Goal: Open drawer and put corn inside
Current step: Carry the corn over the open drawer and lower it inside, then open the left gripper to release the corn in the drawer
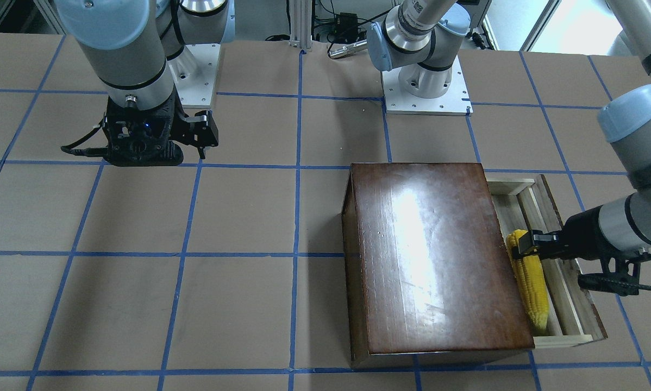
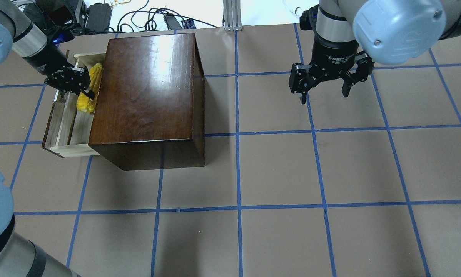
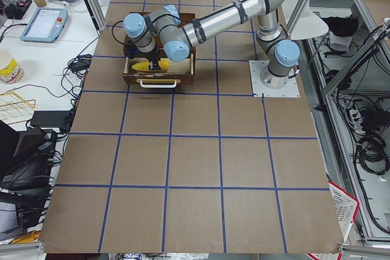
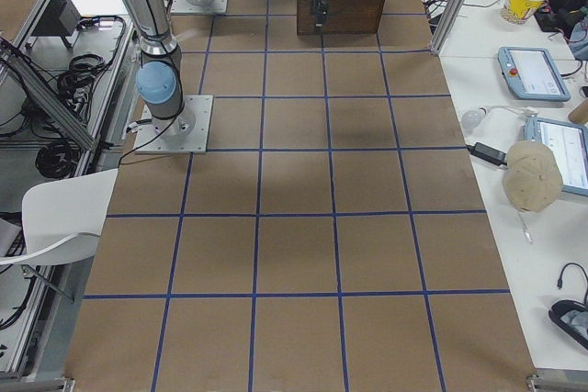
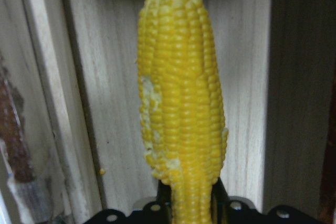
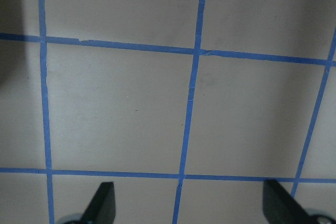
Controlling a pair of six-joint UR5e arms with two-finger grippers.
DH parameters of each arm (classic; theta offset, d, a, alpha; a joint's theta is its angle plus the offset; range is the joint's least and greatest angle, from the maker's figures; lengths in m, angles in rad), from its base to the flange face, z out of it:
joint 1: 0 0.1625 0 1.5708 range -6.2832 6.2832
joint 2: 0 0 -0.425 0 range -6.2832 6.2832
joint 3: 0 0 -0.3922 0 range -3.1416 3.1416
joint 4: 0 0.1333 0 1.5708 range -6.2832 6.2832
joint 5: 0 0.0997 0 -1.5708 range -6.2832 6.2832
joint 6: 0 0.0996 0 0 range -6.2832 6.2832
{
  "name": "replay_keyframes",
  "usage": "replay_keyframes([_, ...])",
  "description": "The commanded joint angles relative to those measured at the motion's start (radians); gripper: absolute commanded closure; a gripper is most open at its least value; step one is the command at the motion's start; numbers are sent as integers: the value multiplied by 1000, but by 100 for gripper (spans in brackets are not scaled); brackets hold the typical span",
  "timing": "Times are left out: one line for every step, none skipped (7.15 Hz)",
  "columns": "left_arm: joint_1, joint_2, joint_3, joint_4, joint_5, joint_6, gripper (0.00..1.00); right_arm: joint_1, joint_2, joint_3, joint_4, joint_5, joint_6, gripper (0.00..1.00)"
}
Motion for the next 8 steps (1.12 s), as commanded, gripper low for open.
replay_keyframes([1,6,3,0,2,-2,0,0,0,0,0,0,0,0])
replay_keyframes([1,18,6,0,10,-3,0,0,0,0,0,0,0,0])
replay_keyframes([4,29,13,-7,15,-3,0,0,0,0,0,0,0,0])
replay_keyframes([5,40,16,-10,18,-3,0,0,0,0,0,0,0,0])
replay_keyframes([4,54,29,-11,63,-3,0,0,0,0,0,0,0,0])
replay_keyframes([-7,69,53,-28,102,-6,0,0,0,0,0,0,0,0])
replay_keyframes([-9,78,87,-92,125,-17,0,0,0,0,0,0,0,0])
replay_keyframes([-18,84,131,-137,165,-21,0,0,0,0,0,0,0,0])
